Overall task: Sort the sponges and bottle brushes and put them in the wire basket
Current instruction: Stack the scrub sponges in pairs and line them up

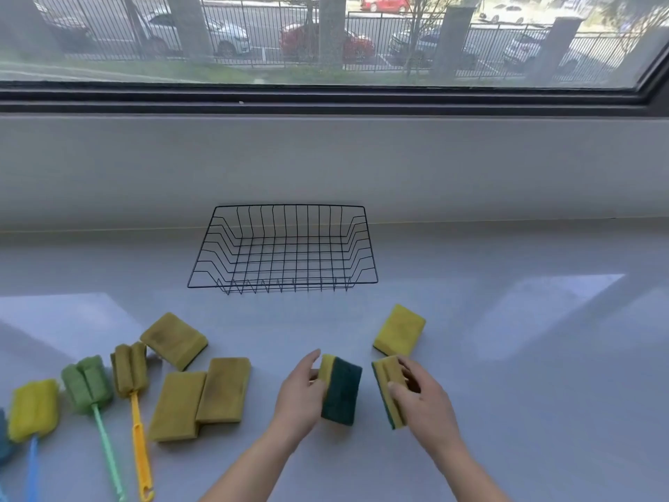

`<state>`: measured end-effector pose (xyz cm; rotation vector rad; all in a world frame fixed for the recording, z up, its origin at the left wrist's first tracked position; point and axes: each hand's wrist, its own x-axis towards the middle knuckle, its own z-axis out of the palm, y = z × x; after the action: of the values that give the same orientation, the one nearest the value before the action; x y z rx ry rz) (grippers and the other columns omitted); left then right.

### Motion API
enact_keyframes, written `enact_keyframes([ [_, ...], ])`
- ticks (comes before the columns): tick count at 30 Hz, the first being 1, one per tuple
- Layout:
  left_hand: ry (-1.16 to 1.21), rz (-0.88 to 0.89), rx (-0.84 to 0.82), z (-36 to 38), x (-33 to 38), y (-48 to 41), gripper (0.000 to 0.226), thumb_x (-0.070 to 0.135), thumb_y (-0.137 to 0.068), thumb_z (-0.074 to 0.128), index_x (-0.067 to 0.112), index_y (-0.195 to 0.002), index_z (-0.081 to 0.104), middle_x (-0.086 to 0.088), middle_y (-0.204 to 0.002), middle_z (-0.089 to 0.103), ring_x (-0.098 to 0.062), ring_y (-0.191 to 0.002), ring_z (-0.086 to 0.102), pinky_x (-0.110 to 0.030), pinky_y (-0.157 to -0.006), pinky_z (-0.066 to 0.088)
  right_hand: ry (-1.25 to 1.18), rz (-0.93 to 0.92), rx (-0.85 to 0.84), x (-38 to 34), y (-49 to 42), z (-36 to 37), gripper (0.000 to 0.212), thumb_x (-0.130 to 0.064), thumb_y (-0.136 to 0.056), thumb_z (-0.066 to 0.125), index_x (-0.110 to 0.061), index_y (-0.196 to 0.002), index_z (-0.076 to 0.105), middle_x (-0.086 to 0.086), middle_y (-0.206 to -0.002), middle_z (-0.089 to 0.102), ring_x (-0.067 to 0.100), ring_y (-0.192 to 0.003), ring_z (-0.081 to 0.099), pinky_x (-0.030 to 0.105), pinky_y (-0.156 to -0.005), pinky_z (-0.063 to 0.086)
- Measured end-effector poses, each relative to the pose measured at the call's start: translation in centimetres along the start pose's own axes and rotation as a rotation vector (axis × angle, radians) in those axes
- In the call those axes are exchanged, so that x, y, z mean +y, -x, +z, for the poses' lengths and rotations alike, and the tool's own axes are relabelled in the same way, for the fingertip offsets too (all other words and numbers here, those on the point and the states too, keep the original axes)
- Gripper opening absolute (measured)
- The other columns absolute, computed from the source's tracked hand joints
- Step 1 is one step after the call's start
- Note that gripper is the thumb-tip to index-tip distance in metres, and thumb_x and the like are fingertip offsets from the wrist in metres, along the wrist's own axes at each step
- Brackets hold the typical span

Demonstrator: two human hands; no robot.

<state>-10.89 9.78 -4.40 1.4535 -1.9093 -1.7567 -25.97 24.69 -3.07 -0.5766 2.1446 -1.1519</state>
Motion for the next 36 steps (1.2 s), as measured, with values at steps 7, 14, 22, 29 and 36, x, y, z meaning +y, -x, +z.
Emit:
enact_keyframes([
  [7, -0.183, 0.030, 0.163, -1.2, -1.6, 0.4, 0.045, 0.011, -0.091, 0.046, 0.031, -0.131, 0.054, 0.004, -0.112, 0.059, -0.006, -0.092, 0.059, -0.028, -0.079, 0.047, -0.934, 0.389, -0.151, 0.5, 0.0, 0.5, 0.046, -0.042, -0.100, 0.051, -0.007, -0.123, 0.071, 0.030, -0.118, 0.069, 0.039, -0.102, 0.061, 0.055, -0.092, 0.047],
  [14, -0.115, 0.057, 0.078, -1.3, -2.0, 0.8, 0.047, 0.007, -0.088, 0.048, 0.033, -0.126, 0.059, 0.004, -0.113, 0.062, -0.009, -0.095, 0.063, -0.033, -0.083, 0.055, -0.722, 0.237, -0.159, -1.4, 0.7, 3.4, 0.026, -0.020, -0.090, 0.070, -0.006, -0.113, 0.072, 0.016, -0.107, 0.078, 0.029, -0.089, 0.074, 0.037, -0.068, 0.058],
  [22, 0.099, 0.032, -0.005, -1.9, -2.3, 0.9, 0.048, 0.010, -0.089, 0.044, 0.049, -0.103, 0.067, 0.008, -0.096, 0.074, -0.014, -0.093, 0.069, -0.046, -0.086, 0.057, -0.469, 0.198, -0.104, -2.6, 0.2, 6.8, 0.019, -0.027, -0.092, 0.073, -0.016, -0.107, 0.073, 0.003, -0.097, 0.080, 0.016, -0.088, 0.077, 0.027, -0.070, 0.058],
  [29, 0.169, 0.029, -0.024, -1.8, -2.3, 1.4, 0.045, 0.018, -0.085, 0.040, 0.042, -0.110, 0.068, -0.005, -0.094, 0.074, -0.031, -0.094, 0.068, -0.056, -0.086, 0.054, -0.371, 0.201, -0.102, -2.0, -0.1, 7.7, 0.025, -0.028, -0.088, 0.077, -0.016, -0.109, 0.075, 0.004, -0.097, 0.080, 0.019, -0.090, 0.077, 0.043, -0.085, 0.063],
  [36, 0.169, 0.093, -0.113, -1.3, -1.1, 2.2, 0.030, 0.039, -0.088, 0.044, 0.048, -0.104, 0.067, 0.013, -0.100, 0.074, -0.008, -0.095, 0.069, -0.033, -0.080, 0.057, -0.300, 0.166, -0.151, -1.9, 0.2, 7.3, 0.019, -0.032, -0.093, 0.071, -0.026, -0.111, 0.074, -0.005, -0.100, 0.080, 0.010, -0.091, 0.076, 0.030, -0.078, 0.061],
])
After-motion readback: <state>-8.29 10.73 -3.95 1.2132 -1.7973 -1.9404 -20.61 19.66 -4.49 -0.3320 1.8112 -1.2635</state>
